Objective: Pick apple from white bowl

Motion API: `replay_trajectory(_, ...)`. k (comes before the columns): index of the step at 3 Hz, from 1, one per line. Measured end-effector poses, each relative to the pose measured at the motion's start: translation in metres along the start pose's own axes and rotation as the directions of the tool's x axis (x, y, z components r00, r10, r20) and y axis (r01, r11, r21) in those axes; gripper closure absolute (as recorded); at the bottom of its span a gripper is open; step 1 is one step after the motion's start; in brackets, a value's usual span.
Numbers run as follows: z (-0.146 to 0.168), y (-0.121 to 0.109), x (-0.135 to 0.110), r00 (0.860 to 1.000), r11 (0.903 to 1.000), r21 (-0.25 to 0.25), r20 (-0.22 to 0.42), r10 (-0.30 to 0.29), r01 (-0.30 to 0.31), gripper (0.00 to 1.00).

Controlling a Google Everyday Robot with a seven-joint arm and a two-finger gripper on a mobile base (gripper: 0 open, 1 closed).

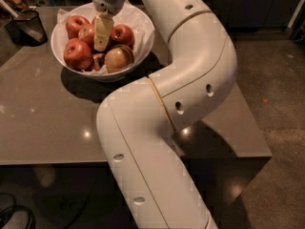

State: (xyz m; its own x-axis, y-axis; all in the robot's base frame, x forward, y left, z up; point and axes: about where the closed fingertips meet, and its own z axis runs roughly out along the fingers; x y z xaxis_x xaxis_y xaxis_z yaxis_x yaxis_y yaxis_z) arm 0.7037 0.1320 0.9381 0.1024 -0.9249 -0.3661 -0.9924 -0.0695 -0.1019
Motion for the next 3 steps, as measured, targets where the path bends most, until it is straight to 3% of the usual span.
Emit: replay_trajectory(3,0.0000,0.0000,0.0000,1.000,1.0000,0.000,0.000,0.000,0.000,0.30)
